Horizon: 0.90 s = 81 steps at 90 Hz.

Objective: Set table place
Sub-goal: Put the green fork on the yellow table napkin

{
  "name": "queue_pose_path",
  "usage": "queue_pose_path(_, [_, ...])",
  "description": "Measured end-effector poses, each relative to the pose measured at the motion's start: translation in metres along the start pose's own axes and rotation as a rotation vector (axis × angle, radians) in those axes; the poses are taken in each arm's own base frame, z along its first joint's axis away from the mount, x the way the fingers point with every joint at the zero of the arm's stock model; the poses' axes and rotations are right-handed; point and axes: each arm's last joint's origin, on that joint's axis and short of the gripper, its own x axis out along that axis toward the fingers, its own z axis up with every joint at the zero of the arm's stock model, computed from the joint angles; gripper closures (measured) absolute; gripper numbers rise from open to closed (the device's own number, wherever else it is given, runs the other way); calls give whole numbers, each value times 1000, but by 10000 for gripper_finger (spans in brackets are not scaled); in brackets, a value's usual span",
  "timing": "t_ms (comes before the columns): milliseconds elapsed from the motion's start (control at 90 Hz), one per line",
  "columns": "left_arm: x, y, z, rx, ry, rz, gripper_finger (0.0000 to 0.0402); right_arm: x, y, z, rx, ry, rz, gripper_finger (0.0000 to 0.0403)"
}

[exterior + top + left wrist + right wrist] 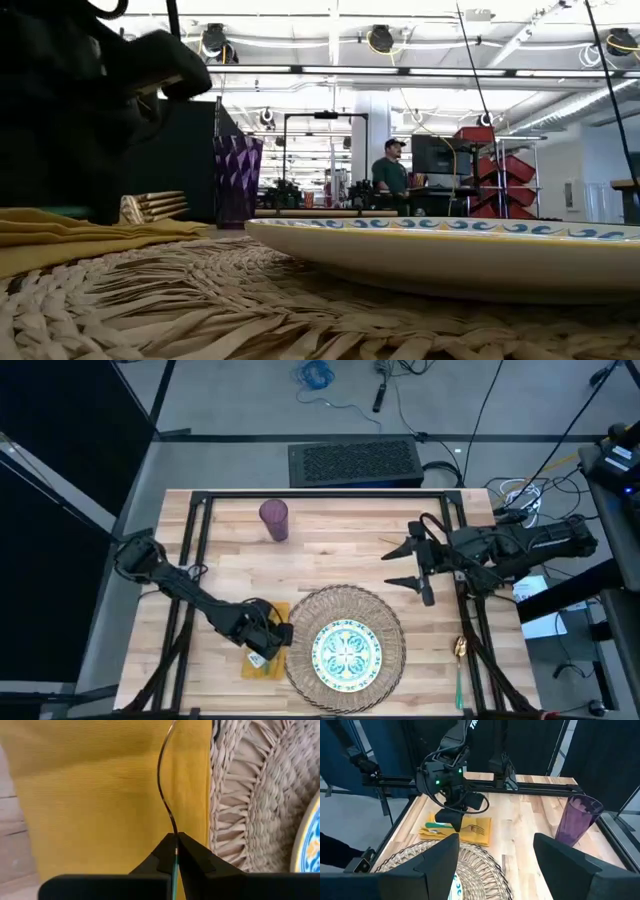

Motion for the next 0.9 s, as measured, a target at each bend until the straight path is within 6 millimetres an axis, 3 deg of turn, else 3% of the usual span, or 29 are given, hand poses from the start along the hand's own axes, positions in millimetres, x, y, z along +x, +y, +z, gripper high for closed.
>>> queue_pose_path(489, [9, 0, -2, 2, 11, 18, 337, 0, 0, 0, 0, 5, 1, 161])
queue_pose_path(900, [0, 3, 1, -14, -1, 42, 333, 0, 0, -1, 13, 7, 5, 161])
